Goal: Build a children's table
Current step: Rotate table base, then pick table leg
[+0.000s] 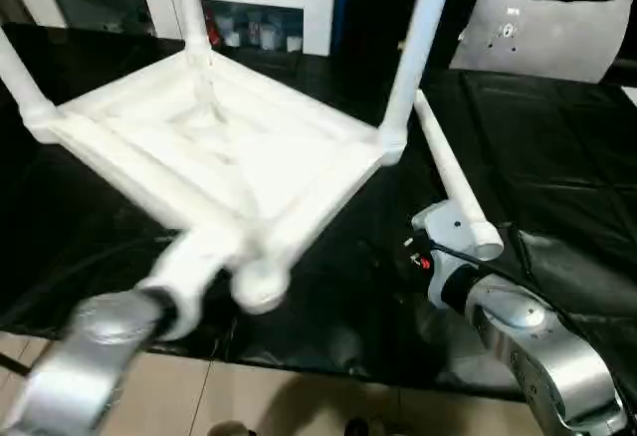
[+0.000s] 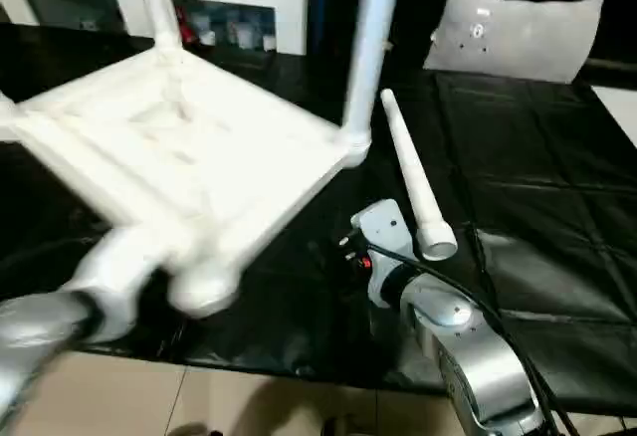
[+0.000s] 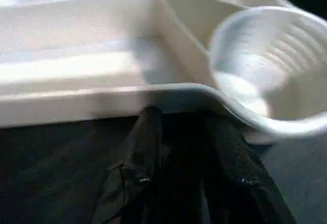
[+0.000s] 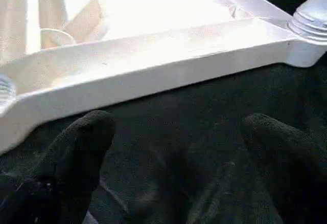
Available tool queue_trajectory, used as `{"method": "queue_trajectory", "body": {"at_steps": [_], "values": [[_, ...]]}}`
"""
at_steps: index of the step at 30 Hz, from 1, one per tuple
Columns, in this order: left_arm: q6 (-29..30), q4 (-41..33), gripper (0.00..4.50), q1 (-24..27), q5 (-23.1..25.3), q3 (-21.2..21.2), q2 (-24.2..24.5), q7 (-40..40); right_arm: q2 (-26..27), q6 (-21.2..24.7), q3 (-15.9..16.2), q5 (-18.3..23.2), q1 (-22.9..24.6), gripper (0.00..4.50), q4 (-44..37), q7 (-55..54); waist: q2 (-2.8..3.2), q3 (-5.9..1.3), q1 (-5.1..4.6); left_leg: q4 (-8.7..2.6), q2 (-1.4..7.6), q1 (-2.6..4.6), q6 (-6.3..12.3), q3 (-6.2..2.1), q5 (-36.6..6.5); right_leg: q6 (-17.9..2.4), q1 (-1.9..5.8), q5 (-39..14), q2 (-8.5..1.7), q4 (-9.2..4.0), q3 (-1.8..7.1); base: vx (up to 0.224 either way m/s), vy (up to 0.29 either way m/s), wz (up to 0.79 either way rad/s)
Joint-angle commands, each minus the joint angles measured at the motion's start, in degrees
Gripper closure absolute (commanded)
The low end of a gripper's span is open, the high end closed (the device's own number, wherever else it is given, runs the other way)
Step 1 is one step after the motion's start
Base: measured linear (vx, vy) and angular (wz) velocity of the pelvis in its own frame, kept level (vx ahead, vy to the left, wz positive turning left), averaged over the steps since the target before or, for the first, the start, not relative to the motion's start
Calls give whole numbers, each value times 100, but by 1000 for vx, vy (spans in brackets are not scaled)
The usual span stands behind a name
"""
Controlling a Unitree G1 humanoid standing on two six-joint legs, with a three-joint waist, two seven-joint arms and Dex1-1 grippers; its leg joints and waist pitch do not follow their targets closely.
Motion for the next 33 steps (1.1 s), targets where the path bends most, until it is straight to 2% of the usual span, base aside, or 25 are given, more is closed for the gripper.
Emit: {"method": "queue_trajectory", "body": {"at_steps": [1, 3, 5, 7, 8, 9, 10, 11, 14, 15, 16, 17, 18, 19, 20, 21, 22, 23, 24, 25, 26, 27, 30, 31, 33], "values": [[-323, 379, 311, -266, 25, -379, -298, 9, -4, -45, -210, -71, -81, 0, -31, -101, 71, -350, -22, -455, 60, -91, 95, 47, -304, -777, 341, -1214, -313, -483, 338, 0, 0, 0], [-455, 589, 311, -398, 44, -498, -451, 47, 7, -49, -264, -79, -100, 0, -25, -139, 49, -371, -16, -448, 57, -137, 113, 36, -153, -773, 386, -1054, -329, -467, 341, 0, 0, 0], [-851, 1125, 311, -654, 214, -701, -832, 179, 92, -12, -416, -41, -168, 0, -17, -234, 55, -403, -37, -426, 46, -140, 136, 41, -71, -785, 401, -939, -320, -453, 343, 0, 0, 0], [-1095, 1373, 311, -747, 326, -787, -952, 299, 145, 57, -482, -28, -217, 0, -10, -316, 35, -405, -43, -425, 48, -146, 184, 34, -27, -783, 409, -916, -322, -463, 333, 0, 0, 0], [-1208, 1477, 311, -781, 382, -822, -988, 389, 181, 105, -518, -17, -245, 0, -5, -370, 97, -414, -40, -418, 47, -142, 182, 32, -33, -796, 407, -910, -320, -458, 335, 0, 0, 0], [-1225, 1492, 311, -777, 396, -836, -988, 421, 248, 236, -590, -2, -293, 0, -6, -480, 57, -416, -56, -418, 50, -147, 178, 35, -22, -809, 416, -849, -314, -459, 336, 0, 0, 0], [-1211, 1406, 311, -727, 375, -801, -976, 446, 302, 364, -666, 23, -363, 0, 1, -565, 97, -427, -52, -420, 53, -145, 164, 24, -1, -839, 425, -798, -318, -436, 332, 0, 0, 0], [-1189, 1332, 311, -686, 354, -770, -966, 453, 336, 446, -716, 39, -410, 0, 7, -616, 71, -428, -74, -421, 61, -152, 151, 23, 33, -890, 432, -676, -315, -426, 331, 0, 0, 0], [-1189, 1141, 311, -567, 244, -612, -994, 470, 418, 761, -864, 8, -558, 0, 44, -809, 88, -420, -75, -418, 59, -131, 121, 37, -33, -927, 417, -757, -307, -427, 331, 0, 0, 0], [-1384, 696, 311, -317, -2, -421, -976, 254, 447, 1253, -1015, -69, -970, 0, 378, -1001, 127, -420, -91, -426, 59, -131, 83, 21, -107, -987, 422, -838, -311, -419, 317, 0, 0, 0], [-1397, 443, 311, -187, -167, -324, -965, 122, 431, 1419, -1051, -61, -1170, 0, 571, -1002, 115, -413, -117, -445, 54, -169, 55, 9, -120, -1004, 458, -891, -318, -411, 309, 0, 0, 0], [-1290, 19, 311, 18, -452, -137, -957, -66, 391, 1574, -1107, 9, -1546, 0, 1007, -926, 160, -417, -100, -417, 56, -99, 23, 45, -237, -999, 376, -1010, -311, -438, 318, 0, 0, 0], [-1271, -39, 311, 45, -493, -110, -956, -90, 384, 1592, -1115, 20, -1598, 0, 1069, -913, 139, -389, -139, -426, 48, -139, 19, 47, -355, -1028, 398, -1140, -298, -441, 309, 0, 0, 0], [-1212, -152, 311, 95, -564, -68, -951, -128, 362, 1603, -1127, 37, -1713, 0, 1228, -879, 161, -394, -114, -417, 40, -128, 22, 62, -354, -1003, 390, -1170, -302, -460, 315, 0, 0, 0], [-1192, -322, 311, 175, -671, -36, -878, -207, 306, 1656, -1091, 13, -1931, 0, 1540, -804, 155, -391, -111, -408, 40, -108, 43, 76, -356, -987, 360, -1163, -288, -472, 319, 0, 0, 0], [-1120, -478, 311, 244, -762, -3, -803, -258, 263, 1638, -1060, -22, -2146, 0, 1873, -747, 155, -408, -90, -413, 41, -121, 75, 61, -288, -996, 375, -1160, -297, -436, 306, 0, 0, 0], [-986, -774, 311, 357, -918, 66, -621, -406, 140, 1473, -895, -173, -2628, 0, 2708, -578, 122, -398, -90, -414, 36, -128, 92, 71, -278, -976, 372, -1171, -289, -453, 307, 0, 0, 0], [-935, -869, 311, 392, -965, 91, -562, -450, 106, 1417, -842, -235, -2790, 0, 2988, -525, 127, -413, -116, -409, 25, -151, 84, 55, -246, -1068, 391, -1140, -295, -414, 292, 0, 0, 0], [-764, -1083, 311, 425, -1081, 152, -415, -575, 79, 1201, -826, -403, -3234, 0, 3813, -575, 118, -396, -88, -398, 25, -136, 95, 86, -249, -1035, 363, -1182, -291, -454, 299, 0, 0, 0], [-764, -1083, 311, 425, -1081, 152, -415, -575, 79, 1201, -826, -403, -3234, 0, 3813, -575, 125, -408, -99, -394, 40, -113, 70, 84, -269, -1096, 336, -1200, -306, -421, 293, 0, 0, 0], [-709, -1145, 311, 428, -1115, 167, -370, -610, 72, 1164, -830, -443, -3377, 0, 4079, -592, 130, -394, -101, -403, 16, -131, 80, 83, -287, -1093, 352, -1249, -284, -434, 283, 0, 0, 0], [-614, -1270, 311, 454, -1179, 235, -307, -646, 64, 1118, -832, -507, -3664, 0, 4588, -566, 89, -404, -96, -394, 28, -134, 115, 91, -191, -1091, 359, -1105, -284, -417, 290, 0, 0, 0], [-483, -1449, 311, 453, -1267, 350, -225, -675, -4, 919, -748, -691, -4140, 0, 5478, -498, 100, -412, -105, -385, 27, -141, 109, 88, -216, -1207, 358, -1115, -297, -389, 274, 0, 0, 0], [-468, -1473, 311, 444, -1272, 366, -204, -675, -19, 867, -738, -733, -4239, 0, 5669, -505, 77, -402, -86, -377, 26, -152, 143, 105, -160, -1177, 367, -1017, -292, -407, 287, 0, 0, 0], [-399, -1545, 311, 410, -1323, 421, -134, -599, -60, 657, -696, -814, -4581, 0, 6391, -465, 94, -427, -82, -376, 32, -150, 169, 100, -18, -1279, 368, -749, -289, -352, 277, 0, 0, 0]]}}
